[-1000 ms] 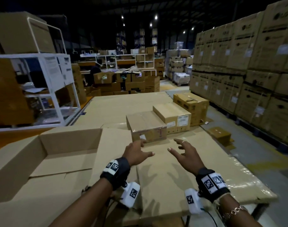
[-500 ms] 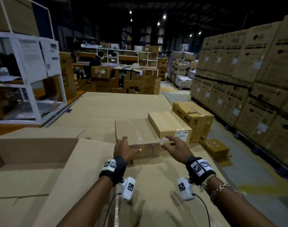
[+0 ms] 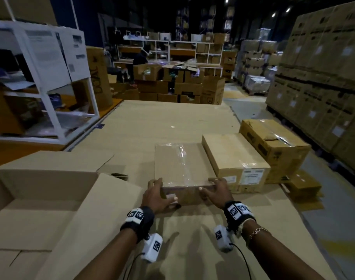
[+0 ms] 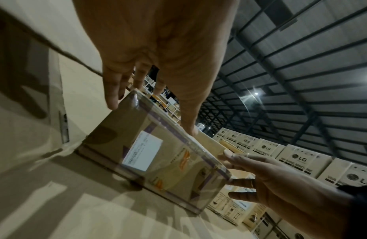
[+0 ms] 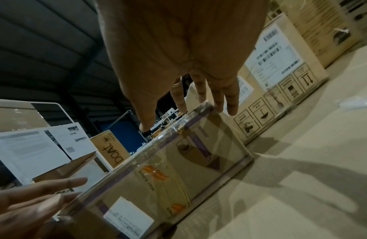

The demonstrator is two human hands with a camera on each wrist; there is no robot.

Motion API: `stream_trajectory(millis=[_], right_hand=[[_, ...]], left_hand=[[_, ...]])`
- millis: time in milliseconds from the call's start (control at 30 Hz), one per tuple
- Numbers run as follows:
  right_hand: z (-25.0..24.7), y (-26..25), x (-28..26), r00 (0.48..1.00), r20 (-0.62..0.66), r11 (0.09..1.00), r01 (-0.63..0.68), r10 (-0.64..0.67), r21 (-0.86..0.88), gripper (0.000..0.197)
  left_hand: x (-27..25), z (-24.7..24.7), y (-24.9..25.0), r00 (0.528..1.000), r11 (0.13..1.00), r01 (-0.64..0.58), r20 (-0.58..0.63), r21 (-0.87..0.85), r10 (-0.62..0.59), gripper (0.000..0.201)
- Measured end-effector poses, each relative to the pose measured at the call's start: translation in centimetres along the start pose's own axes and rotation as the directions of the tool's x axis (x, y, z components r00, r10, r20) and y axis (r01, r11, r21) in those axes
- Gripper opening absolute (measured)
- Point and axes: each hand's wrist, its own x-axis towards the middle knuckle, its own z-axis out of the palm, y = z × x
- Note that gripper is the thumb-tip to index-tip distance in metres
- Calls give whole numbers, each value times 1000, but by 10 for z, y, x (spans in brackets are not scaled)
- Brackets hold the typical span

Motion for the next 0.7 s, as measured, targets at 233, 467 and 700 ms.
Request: stream_trajectory(millis=[233,467,700], right_hand=[[17,18,20,1000,-10,995,9,-8,99,90],[2,25,-17,999,-43,984,24,-17,177,91],[-32,40,-108,998,22,981,54,-59,189,77]], left_hand=[[2,14,3,998,998,58,23,-37,-57,112],[-37,33,22,992,991,121,38,60,-124,137],[-133,53,29,992,992,122,32,-10,-122,142]])
